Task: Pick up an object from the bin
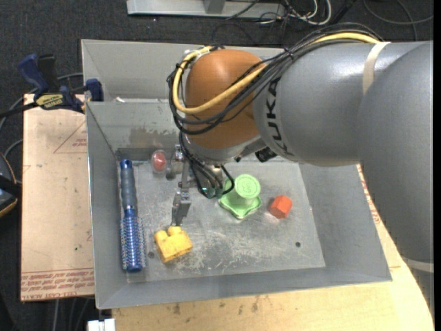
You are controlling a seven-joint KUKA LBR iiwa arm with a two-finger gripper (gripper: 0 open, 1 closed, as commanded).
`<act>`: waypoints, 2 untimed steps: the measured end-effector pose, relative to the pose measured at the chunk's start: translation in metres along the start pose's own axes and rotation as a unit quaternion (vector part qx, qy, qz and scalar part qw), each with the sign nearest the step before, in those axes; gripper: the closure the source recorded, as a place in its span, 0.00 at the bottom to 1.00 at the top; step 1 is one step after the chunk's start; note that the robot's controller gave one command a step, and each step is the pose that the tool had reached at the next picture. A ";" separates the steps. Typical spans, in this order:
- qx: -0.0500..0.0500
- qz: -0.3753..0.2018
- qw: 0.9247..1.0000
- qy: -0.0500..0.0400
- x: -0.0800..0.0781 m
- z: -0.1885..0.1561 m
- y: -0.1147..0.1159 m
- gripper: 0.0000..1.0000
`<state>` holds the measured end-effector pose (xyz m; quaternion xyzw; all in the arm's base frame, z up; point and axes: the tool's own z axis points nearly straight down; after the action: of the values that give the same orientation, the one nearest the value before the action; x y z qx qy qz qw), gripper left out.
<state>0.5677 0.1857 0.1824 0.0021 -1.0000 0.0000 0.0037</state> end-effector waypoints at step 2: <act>-0.001 0.069 0.998 -0.004 0.072 0.103 -0.025 1.00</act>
Offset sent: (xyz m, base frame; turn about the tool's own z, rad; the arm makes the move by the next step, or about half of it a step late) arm -0.0739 -0.0256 -0.1046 0.1361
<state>0.4948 0.1607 0.0795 -0.0665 -0.9978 -0.0010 -0.0001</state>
